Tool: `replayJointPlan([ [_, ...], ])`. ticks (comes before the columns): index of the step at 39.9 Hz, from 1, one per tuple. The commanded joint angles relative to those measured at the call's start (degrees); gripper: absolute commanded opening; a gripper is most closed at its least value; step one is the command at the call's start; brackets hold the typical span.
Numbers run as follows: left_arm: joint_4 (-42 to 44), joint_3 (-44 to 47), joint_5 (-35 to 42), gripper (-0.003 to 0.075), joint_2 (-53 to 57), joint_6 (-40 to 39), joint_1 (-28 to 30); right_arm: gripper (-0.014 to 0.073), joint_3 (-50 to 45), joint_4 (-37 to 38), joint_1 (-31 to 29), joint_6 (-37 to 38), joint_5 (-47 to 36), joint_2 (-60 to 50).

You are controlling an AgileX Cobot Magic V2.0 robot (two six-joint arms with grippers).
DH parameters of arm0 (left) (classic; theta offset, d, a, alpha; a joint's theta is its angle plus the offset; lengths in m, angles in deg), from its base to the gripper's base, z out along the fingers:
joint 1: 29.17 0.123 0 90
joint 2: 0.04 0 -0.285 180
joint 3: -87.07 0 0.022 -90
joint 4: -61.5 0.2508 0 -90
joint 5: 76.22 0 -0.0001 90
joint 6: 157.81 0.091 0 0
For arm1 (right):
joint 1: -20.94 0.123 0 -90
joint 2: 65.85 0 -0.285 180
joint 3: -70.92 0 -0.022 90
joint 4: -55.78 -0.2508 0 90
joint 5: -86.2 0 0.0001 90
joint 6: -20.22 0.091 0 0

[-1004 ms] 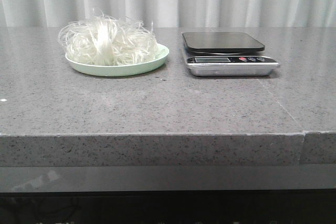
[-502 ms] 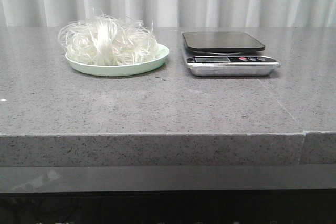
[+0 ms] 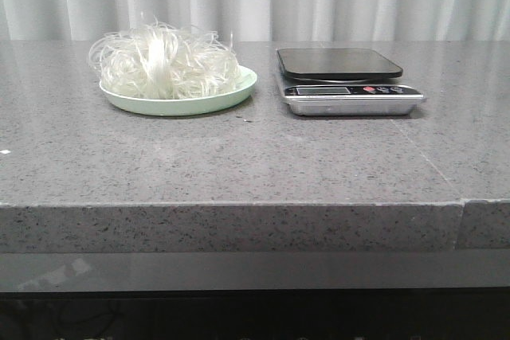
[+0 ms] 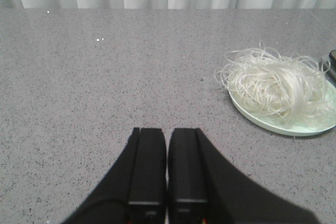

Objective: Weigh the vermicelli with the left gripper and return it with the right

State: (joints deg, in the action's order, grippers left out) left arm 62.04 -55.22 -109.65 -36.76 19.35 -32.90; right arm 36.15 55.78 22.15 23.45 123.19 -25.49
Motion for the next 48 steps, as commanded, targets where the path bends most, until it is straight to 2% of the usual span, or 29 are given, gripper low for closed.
replayJointPlan([
  [1,-0.2,-1.1,4.5,0.0155,-0.7,-0.4,0.1,0.0157,1.8,0.6,-0.2,-0.3,-3.7,0.6],
  [6,0.1,-0.9,4.8,0.0155,-0.8,-0.4,0.1,0.0157,1.8,0.6,-0.2,-0.3,-3.5,0.6],
  [9,0.1,-0.9,4.9,0.0182,-1.1,1.0,0.1,0.0181,1.8,0.6,-0.2,-0.3,-3.2,0.6],
  [11,0.1,-0.9,4.9,0.0229,-1.4,1.1,0.1,0.0234,1.8,0.6,-0.2,-0.3,-3.3,0.6],
  [16,-0.1,-0.9,5.0,0.0412,-2.5,1.9,0.1,0.0468,1.8,0.6,-0.2,-0.3,-3.8,0.6],
  [18,-0.5,-1.0,5.0,0.0464,-3.2,1.9,0.1,0.054,1.8,0.6,-0.2,-0.3,-4.0,0.6],
  [20,-0.5,-1.3,5.0,0.0485,-4.0,1.9,0.1,0.0587,1.8,0.5,-0.2,-0.2,-4.2,0.6],
  [26,-0.5,-4.2,4.9,0.0479,-7.7,2.1,-2.9,0.0596,1.8,0.4,-0.2,-0.2,-3.7,0.6],
  [40,-0.5,-15.0,5.2,0.0479,-26.4,4.9,-18.1,0.0596,1.8,0.4,-0.2,-0.2,-3.7,0.6],
  [48,-3.1,-20.7,5.2,0.0479,-37.5,4.9,-21.0,0.0596,1.8,0.4,-0.2,-0.2,-3.7,0.6],
])
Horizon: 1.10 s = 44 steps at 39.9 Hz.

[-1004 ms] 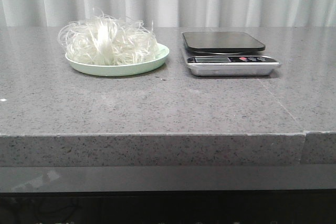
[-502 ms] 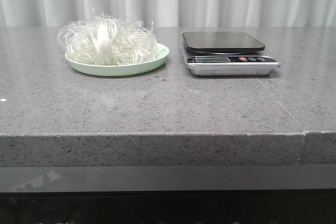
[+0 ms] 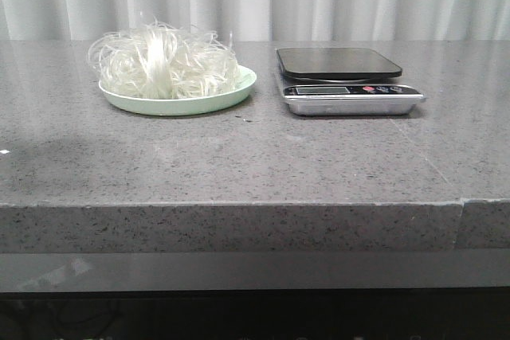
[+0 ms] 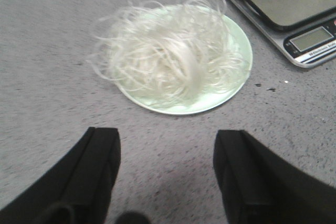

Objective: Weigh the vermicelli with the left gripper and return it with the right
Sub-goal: 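Lower the left gripper onto the vermicelli pile and close it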

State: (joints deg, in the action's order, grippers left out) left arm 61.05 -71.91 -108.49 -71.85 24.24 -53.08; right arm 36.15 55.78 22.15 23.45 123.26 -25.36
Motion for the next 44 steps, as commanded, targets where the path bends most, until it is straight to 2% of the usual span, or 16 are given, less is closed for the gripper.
replayJointPlan([
  [1,-2.8,-4.9,4.1,0.0479,-4.0,0.0,-0.9,0.0596,1.8,0.4,-0.2,-0.2,-3.7,0.5],
  [12,-4.8,-14.1,4.1,0.0479,-18.2,0.0,-0.9,0.0596,1.8,0.4,-0.2,-0.2,-3.7,0.5],
  [24,-4.5,-22.9,4.2,0.0479,-28.8,0.0,-0.9,0.0596,1.8,0.4,-0.2,-0.2,-3.7,0.5],
  [36,-3.3,-26.5,3.2,0.0473,-35.5,0.1,-0.9,0.0596,1.8,0.4,-0.2,-0.2,-3.7,0.5],
  [39,-3.2,-26.5,3.0,0.0426,-35.8,0.1,-0.9,0.0596,1.8,0.4,-0.2,-0.2,-3.7,0.5],
  [44,-3.1,-26.5,3.0,0.0265,-35.8,0.1,-0.9,0.0596,1.8,0.4,-0.2,-0.2,-3.7,0.5],
])
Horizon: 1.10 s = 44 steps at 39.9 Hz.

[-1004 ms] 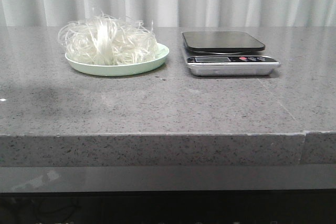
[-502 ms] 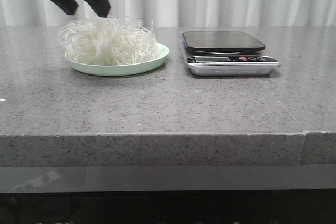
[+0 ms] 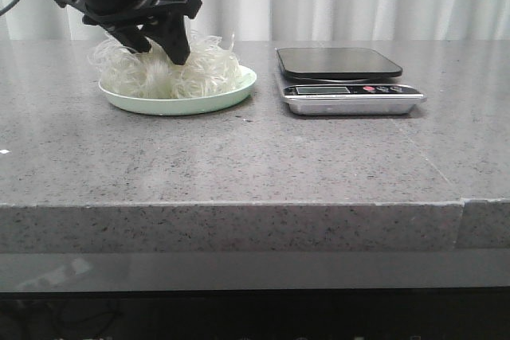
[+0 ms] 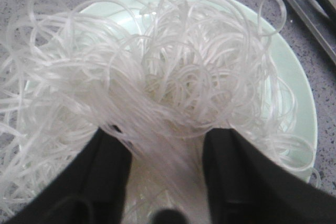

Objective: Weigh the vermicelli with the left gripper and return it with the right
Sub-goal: 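Lower the left gripper onto the vermicelli pile and close it, then lift the vermicelli with the left gripper and carry it over the scale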

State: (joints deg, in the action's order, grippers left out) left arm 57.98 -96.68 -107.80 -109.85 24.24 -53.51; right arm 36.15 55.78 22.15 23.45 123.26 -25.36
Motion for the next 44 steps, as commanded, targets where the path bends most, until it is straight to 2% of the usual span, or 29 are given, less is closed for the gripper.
replayJointPlan([
  [1,-0.1,-1.7,2.3,0.0235,2.2,0.1,-0.5,0.0596,1.8,0.4,-0.2,-0.2,-3.7,0.5],
  [5,-0.1,-1.7,2.2,0.0146,2.2,0.1,-0.5,0.0596,1.8,0.4,-0.2,-0.2,-3.7,0.5],
  [16,0.0,-3.6,0.4,0.0155,4.6,0.1,-0.5,0.0596,1.8,0.4,-0.2,-0.2,-3.7,0.5],
  [26,0.0,-8.9,-2.2,0.0155,9.5,0.4,-1.1,0.0596,1.8,0.4,-0.2,-0.2,-3.7,0.5],
  [31,0.0,-13.3,-3.0,0.0155,9.8,3.3,-3.2,0.0596,1.8,0.4,-0.2,-0.2,-3.7,0.5],
  [44,0.0,-25.4,0.4,0.0155,3.5,3.3,-10.9,0.0596,1.8,0.4,-0.2,-0.2,-3.7,0.5],
])
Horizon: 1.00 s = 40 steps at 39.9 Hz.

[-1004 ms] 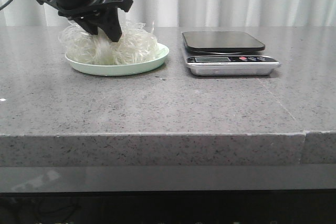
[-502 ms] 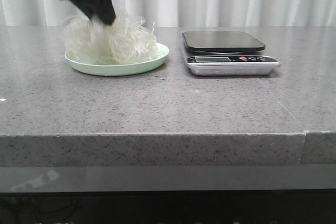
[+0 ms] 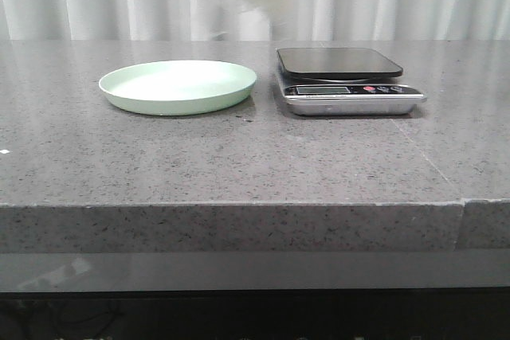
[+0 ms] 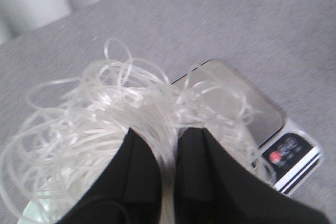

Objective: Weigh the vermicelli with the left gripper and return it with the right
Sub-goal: 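Lift the vermicelli with the left gripper and carry it over the scale, then lower the vermicelli onto the scale pan and open the left gripper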

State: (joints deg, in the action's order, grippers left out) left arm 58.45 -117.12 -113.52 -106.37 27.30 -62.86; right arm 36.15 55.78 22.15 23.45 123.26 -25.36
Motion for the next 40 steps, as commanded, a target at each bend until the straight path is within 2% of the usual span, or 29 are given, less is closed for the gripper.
replayJointPlan([
  [1,-0.5,-6.2,6.1,0.0155,-1.1,0.2,-2.0,0.0596,1.8,0.4,-0.2,-0.2,-3.7,0.5],
  [18,-0.7,-25.6,5.9,0.0155,-19.0,0.2,-5.1,0.0596,1.8,0.4,-0.2,-0.2,-3.7,0.5],
  [28,-2.2,-28.6,4.3,0.0166,-24.0,0.2,-5.3,0.0596,1.8,0.4,-0.2,-0.2,-3.7,0.5],
  [32,-2.6,-28.6,2.8,0.0243,-24.3,0.2,-5.3,0.0596,1.8,0.4,-0.2,-0.2,-3.7,0.5],
  [36,-2.6,-28.6,1.3,0.0372,-24.3,0.2,-5.3,0.0596,1.8,0.4,-0.2,-0.2,-3.7,0.5],
  [40,-2.5,-28.6,-0.7,0.041,-24.0,0.1,-5.3,0.0596,1.8,0.4,-0.2,-0.2,-3.7,0.5],
])
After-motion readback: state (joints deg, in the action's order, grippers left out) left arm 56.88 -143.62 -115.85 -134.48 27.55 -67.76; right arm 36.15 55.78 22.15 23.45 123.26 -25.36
